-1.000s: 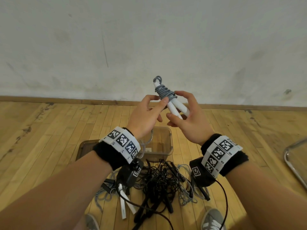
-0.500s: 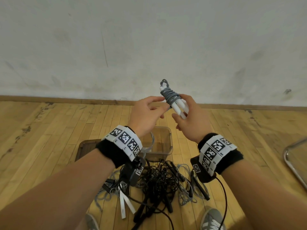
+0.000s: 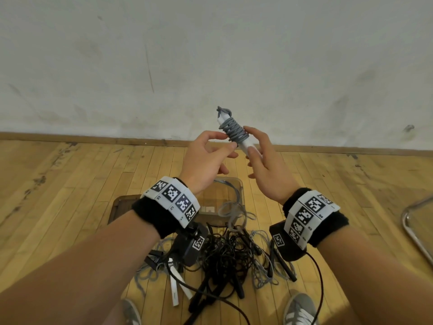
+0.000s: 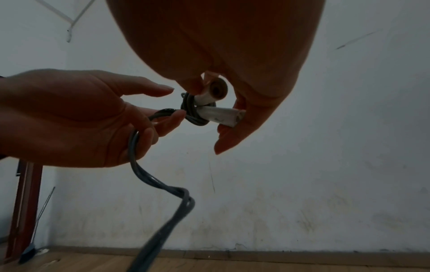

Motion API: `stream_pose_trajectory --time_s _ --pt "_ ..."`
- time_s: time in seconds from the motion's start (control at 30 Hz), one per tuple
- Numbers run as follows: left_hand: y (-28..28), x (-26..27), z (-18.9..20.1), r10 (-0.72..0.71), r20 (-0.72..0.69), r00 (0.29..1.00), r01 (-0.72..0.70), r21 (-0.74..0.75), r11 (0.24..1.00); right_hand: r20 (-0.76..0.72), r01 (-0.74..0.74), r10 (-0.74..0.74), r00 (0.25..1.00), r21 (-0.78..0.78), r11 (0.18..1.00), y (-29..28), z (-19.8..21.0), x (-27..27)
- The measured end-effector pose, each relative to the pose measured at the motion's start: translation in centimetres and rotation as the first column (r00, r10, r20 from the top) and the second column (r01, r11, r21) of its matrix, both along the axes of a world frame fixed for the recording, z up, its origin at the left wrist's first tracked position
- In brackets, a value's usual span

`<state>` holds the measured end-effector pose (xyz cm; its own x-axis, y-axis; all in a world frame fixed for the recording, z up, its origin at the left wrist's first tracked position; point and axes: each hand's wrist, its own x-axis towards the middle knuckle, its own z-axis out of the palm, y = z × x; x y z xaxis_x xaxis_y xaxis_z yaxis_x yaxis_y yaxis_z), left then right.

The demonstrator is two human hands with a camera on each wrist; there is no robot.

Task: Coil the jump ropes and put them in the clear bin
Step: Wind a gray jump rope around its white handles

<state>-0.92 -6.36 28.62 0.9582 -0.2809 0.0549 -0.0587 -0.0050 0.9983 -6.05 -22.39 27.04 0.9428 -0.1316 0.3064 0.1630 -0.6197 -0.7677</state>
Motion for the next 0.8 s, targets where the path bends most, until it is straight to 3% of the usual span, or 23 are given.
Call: stream_pose_trajectory --time_s 0.2,0.4,0.67,0.8 --pt "0.1 -0.2 0.1 0.000 -0.007 1.000 0.000 -0.003 1.000 0.035 -0.009 0.007 0.999 0.059 0.998 0.2 0.3 -0.1" --pt "0.0 -0.6 0.3 0.088 0.006 0.996 -0.088 -0.031 0.996 0.055 0.043 -0.043 0.998 -0.008 0.999 0.9 0.3 -0.2" --pt "0.3 -0.7 0.1 -0.027 0.033 0.999 0.027 -0.007 1.000 -0.103 -0.069 0.099 0.990 0.261 0.963 0.6 1.0 -0.3" --pt "0.0 -0.5 0.0 -0.057 0.078 0.995 0.050 0.088 0.995 -0.084 -0.080 0.107 0.991 0.280 0.957 0.1 1.4 -0.6"
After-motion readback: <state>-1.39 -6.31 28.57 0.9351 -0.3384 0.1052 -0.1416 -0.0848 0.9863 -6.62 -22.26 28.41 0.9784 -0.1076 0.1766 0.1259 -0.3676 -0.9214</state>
